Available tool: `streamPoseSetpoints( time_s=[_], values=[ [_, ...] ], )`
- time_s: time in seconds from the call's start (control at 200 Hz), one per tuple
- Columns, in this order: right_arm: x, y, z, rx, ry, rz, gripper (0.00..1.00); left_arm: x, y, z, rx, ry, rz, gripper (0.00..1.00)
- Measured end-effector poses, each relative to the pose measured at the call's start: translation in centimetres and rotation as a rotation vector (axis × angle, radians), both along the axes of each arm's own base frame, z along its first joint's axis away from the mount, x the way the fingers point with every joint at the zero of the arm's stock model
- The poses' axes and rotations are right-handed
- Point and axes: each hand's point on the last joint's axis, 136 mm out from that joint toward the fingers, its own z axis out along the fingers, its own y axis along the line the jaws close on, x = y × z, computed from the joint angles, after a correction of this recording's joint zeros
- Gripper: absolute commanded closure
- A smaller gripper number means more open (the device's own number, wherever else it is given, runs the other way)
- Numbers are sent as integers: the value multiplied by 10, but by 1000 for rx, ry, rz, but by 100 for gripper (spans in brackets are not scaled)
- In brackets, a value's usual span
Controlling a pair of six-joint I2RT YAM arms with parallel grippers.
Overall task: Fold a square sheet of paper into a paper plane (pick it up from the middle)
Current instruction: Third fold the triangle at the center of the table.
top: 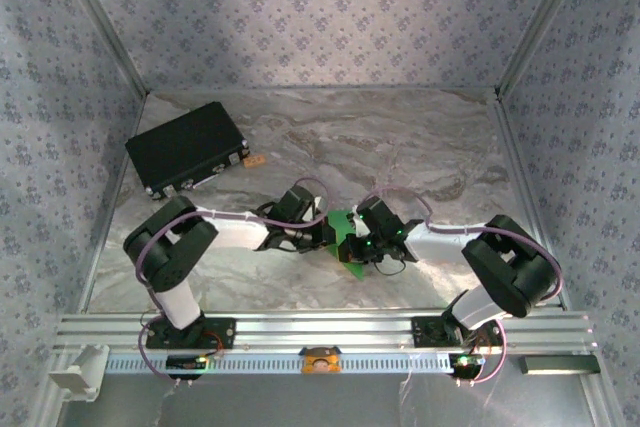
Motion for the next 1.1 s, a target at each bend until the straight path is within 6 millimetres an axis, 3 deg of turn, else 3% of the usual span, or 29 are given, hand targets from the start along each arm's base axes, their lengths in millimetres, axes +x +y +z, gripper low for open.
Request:
streamPoseSetpoints(
  time_s=[0.065, 0.47, 0.69, 1.099],
  values=[
    [0, 0, 0, 0, 0, -1, 97, -1, 2, -10, 20, 24, 7, 99],
    [0, -1, 14, 19, -24, -2, 95, 4, 3, -10, 36, 28, 20, 100],
    [-13, -12, -1, -12, 22, 6, 94, 5, 3, -11, 49, 37, 16, 100],
    [-28, -25, -2, -9, 41, 6, 94, 8, 5, -11, 48, 42, 20, 100]
  ],
)
